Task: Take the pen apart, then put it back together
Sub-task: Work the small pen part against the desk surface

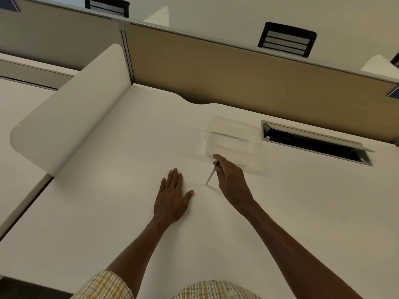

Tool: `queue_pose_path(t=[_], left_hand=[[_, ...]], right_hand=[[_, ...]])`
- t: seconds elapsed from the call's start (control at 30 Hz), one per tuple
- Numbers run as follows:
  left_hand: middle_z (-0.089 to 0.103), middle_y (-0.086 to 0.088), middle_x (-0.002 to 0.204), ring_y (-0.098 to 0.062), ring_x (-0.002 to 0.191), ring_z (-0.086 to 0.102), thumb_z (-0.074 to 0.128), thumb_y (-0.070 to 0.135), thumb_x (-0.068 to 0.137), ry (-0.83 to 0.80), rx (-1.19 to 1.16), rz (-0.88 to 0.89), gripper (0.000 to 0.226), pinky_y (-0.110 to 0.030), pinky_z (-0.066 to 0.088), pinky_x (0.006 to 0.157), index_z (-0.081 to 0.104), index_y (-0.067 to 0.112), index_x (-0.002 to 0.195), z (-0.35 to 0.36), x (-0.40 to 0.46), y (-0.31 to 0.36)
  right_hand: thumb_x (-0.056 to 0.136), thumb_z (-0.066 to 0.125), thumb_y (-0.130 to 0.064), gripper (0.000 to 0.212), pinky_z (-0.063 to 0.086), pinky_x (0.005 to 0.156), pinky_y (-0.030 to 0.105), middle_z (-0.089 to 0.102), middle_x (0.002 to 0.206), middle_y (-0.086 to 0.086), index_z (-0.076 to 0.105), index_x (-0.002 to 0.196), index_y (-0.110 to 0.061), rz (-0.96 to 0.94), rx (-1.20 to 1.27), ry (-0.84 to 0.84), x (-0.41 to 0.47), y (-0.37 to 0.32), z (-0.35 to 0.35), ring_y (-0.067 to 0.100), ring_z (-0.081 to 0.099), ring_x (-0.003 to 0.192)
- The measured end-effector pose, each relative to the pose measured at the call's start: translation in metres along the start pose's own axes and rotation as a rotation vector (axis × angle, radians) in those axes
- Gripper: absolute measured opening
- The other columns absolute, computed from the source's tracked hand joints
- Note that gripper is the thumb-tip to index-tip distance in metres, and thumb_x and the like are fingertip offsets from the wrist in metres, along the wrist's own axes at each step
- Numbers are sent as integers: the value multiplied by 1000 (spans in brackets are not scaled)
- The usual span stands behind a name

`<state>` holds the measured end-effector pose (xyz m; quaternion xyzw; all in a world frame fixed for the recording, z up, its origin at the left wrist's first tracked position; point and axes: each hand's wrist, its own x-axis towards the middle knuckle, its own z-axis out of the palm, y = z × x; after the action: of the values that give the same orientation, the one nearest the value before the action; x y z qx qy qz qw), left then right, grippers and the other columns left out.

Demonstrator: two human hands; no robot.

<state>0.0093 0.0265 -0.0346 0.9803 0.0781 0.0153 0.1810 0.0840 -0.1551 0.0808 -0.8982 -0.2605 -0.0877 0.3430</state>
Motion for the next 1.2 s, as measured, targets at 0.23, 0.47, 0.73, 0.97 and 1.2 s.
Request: queue_pose_path(t=[0.23, 0.47, 0.73, 0.97, 1.2], left_hand=[[-4, -8, 164, -19, 151, -8, 23, 58, 99, 9, -1, 3, 78, -36, 0, 123, 7, 6, 154, 0, -1, 0], [-6, -7, 164, -17, 151, -10, 22, 60, 98, -4, -4, -6, 79, -36, -1, 123, 5, 7, 155, 1, 0, -1], [-7, -7, 164, -17, 151, -10, 23, 59, 98, -5, -15, -2, 79, -36, -2, 123, 4, 7, 155, 0, 0, 1], [-6, -7, 164, -18, 151, -9, 23, 59, 98, 4, -7, 1, 79, -36, -2, 123, 5, 7, 155, 0, -1, 0], [-3, -7, 164, -18, 151, -7, 26, 58, 98, 16, -18, 3, 79, -37, 2, 123, 8, 7, 155, 2, -1, -1]], right_hand=[[92, 62, -6, 37, 51, 81, 24, 73, 98, 9, 57, 129, -4, -42, 6, -3, 5, -4, -9, 20, 69, 89], [91, 64, -7, 36, 43, 82, 9, 72, 98, 10, 58, 126, 0, -88, 11, 153, 12, -8, -13, 18, 67, 87], [94, 58, -5, 50, 54, 88, 33, 69, 109, 6, 45, 141, -16, -120, -28, -40, -5, 0, 4, 16, 66, 101], [96, 56, -10, 48, 53, 85, 28, 70, 107, 3, 45, 142, -17, -70, -23, -15, -3, 0, 3, 15, 65, 98], [97, 56, -12, 42, 54, 84, 31, 71, 106, 8, 50, 138, -7, -69, -24, 55, -2, 0, 1, 20, 67, 95]])
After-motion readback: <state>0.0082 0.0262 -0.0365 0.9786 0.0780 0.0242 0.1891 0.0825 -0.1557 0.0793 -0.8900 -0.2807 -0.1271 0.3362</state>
